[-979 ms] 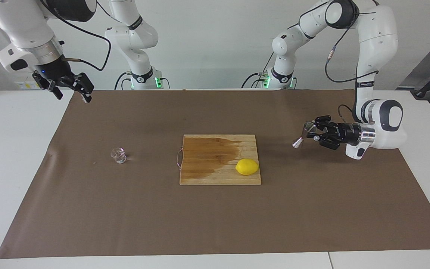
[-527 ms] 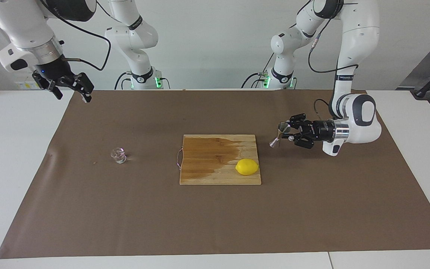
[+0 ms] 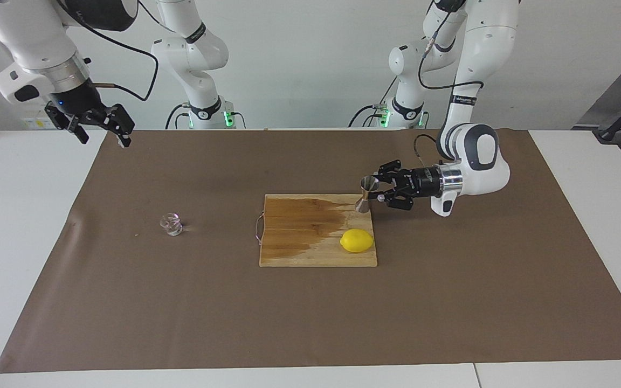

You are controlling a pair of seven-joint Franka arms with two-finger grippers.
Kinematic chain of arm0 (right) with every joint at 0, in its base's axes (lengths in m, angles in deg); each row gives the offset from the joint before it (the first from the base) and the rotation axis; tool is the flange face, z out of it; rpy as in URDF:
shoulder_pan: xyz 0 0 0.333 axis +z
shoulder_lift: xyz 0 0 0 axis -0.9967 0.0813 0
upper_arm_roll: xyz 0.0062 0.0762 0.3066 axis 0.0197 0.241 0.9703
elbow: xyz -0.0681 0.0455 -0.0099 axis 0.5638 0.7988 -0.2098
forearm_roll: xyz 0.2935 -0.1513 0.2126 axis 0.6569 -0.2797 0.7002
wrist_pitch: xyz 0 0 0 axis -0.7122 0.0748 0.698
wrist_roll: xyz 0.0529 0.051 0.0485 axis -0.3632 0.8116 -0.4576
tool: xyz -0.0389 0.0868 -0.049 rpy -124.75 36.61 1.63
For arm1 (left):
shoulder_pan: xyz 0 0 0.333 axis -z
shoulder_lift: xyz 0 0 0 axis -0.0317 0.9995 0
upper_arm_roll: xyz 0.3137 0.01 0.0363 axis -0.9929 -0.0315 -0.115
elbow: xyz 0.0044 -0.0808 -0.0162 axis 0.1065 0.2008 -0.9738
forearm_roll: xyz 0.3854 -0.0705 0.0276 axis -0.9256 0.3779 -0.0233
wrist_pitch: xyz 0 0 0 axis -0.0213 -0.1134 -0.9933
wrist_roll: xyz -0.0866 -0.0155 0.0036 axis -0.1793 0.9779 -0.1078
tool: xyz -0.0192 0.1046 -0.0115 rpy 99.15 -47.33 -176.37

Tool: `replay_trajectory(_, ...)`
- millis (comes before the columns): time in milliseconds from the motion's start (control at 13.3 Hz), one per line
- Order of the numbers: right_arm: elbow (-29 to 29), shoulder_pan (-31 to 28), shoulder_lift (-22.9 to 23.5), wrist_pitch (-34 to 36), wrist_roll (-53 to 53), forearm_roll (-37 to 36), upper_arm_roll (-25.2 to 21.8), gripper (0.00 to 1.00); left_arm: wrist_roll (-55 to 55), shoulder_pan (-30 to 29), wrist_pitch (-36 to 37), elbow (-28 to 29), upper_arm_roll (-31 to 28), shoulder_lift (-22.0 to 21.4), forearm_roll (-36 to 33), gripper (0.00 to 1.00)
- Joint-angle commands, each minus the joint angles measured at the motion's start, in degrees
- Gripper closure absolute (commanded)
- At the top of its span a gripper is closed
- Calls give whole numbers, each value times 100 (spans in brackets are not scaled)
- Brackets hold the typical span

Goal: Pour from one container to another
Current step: 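Lift the metal cup with the left gripper over the cutting board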

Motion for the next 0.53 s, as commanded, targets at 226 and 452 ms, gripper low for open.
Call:
replay_trajectory(226, -18, -26, -43, -39, -132, -133, 22, 0, 456, 907, -925, 290, -139, -188, 982, 57)
replay_trajectory(452, -9, -26, -43, -30, -132, -150, 22, 0, 737, 1127, -1146, 273, -139, -30, 1194, 57)
